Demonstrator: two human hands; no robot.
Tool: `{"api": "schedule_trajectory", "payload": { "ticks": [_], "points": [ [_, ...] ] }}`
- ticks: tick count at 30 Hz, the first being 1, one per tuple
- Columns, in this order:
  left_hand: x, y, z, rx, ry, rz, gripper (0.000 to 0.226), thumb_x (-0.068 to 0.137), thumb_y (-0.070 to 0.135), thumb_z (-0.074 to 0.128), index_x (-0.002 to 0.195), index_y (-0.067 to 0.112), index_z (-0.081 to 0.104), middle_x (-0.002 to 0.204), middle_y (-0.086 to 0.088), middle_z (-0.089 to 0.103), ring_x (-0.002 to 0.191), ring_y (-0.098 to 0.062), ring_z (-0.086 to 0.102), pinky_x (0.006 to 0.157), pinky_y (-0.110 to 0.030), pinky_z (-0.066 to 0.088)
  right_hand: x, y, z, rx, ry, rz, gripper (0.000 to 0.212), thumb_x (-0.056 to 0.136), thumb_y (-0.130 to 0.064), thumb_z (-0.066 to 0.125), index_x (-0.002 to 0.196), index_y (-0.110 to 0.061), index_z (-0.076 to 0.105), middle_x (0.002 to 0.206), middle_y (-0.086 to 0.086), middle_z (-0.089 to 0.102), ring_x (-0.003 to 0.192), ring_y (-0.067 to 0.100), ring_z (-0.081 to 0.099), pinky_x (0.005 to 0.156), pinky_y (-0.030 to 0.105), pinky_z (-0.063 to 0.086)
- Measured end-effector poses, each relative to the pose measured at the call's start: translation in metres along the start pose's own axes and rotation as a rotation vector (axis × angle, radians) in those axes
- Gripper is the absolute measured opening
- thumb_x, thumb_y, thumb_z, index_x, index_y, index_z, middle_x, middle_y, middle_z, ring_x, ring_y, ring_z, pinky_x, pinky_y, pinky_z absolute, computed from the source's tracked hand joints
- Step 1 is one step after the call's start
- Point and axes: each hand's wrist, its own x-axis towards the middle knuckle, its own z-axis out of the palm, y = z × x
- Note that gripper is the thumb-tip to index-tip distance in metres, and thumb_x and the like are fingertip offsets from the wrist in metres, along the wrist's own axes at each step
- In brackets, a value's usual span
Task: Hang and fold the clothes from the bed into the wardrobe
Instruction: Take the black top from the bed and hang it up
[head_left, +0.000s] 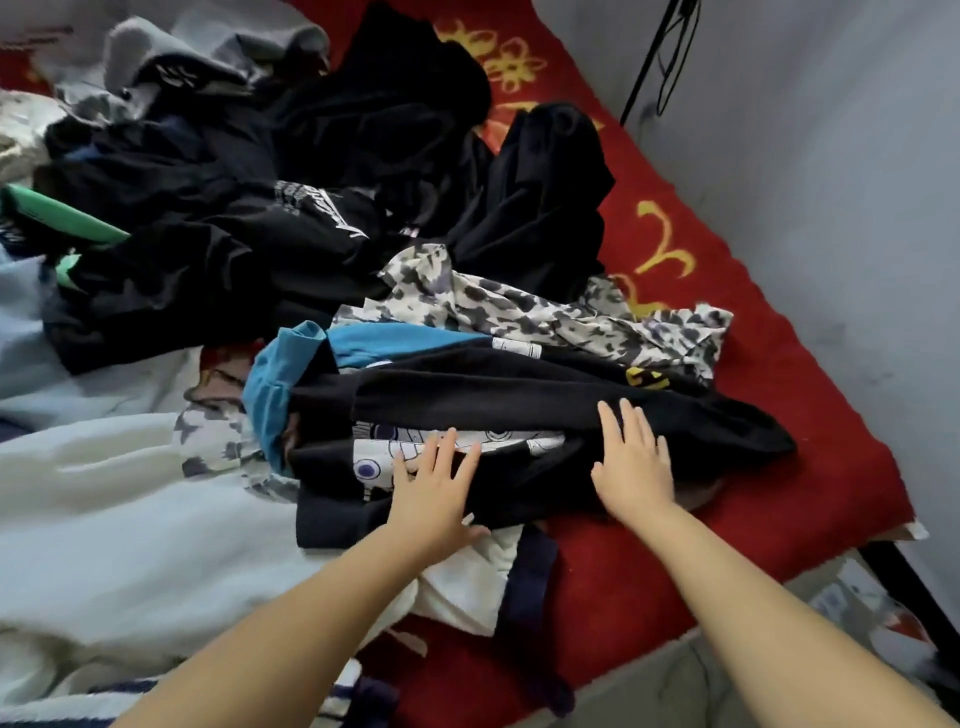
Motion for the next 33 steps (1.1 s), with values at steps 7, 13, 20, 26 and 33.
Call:
{"api": "schedule_trajectory", "payload": {
  "ticks": [7, 13, 20, 26, 33],
  "points": [
    [0.038, -0.009, 0.027, 0.047, 0.173, -0.061, 0.038, 0.093, 0.024, 0.045, 0.131, 0.02, 0.04, 0.144, -0.003, 0.035, 0.133, -0.023, 0.034, 0.112, -0.057, 0.011, 0.058, 0.034, 0.018, -0.061, -0.016, 0.053, 0.037, 0.095, -0.015, 0.048, 0.132, -0.02, 0.043, 0.151, 0.008, 0.031, 0.144, 0.024, 0.018, 0.118, 0.048, 0.008],
    [0.043, -0.024, -0.01, -0.158, 0.289, -0.001, 0.024, 0.096, 0.021, 0.041, 0.119, 0.018, 0.048, 0.112, -0.001, 0.058, 0.107, -0.024, 0.052, 0.086, -0.036, 0.032, 0.056, 0.04, -0.023, 0.359, 0.19, 0.151, 0.011, 0.096, -0.006, 0.036, 0.101, -0.015, 0.033, 0.082, 0.016, 0.055, 0.076, 0.034, 0.051, 0.068, 0.04, 0.038],
    [-0.042, -0.054, -0.096, -0.453, 0.421, -0.096, 0.009, 0.085, 0.019, 0.053, 0.089, 0.011, 0.052, 0.081, -0.007, 0.06, 0.081, -0.029, 0.056, 0.07, -0.04, 0.042, 0.024, 0.039, -0.16, 0.799, 0.415, 0.049, 0.006, 0.094, -0.013, 0.044, 0.096, -0.018, 0.044, 0.091, 0.002, 0.052, 0.082, 0.022, 0.043, 0.062, 0.024, 0.023],
    [-0.153, -0.057, -0.183, -0.624, 0.698, -0.207, 0.005, 0.088, 0.014, 0.051, 0.088, 0.017, 0.055, 0.069, 0.004, 0.055, 0.072, -0.022, 0.052, 0.064, -0.034, 0.033, -0.038, -0.001, -0.283, 1.191, 0.348, -0.115, 0.006, 0.095, -0.017, 0.045, 0.098, -0.019, 0.049, 0.091, 0.0, 0.053, 0.087, 0.018, 0.051, 0.074, 0.03, 0.041],
    [-0.298, -0.072, -0.229, -0.698, 0.975, -0.325, 0.022, 0.08, 0.034, 0.038, 0.09, 0.024, 0.055, 0.072, 0.005, 0.06, 0.071, -0.017, 0.057, 0.064, -0.035, 0.04, -0.158, -0.07, -0.381, 1.691, -0.131, -0.247, 0.02, 0.1, -0.017, 0.044, 0.094, -0.007, 0.06, 0.083, 0.01, 0.063, 0.068, 0.022, 0.063, 0.06, 0.032, 0.051]
  ]
}}
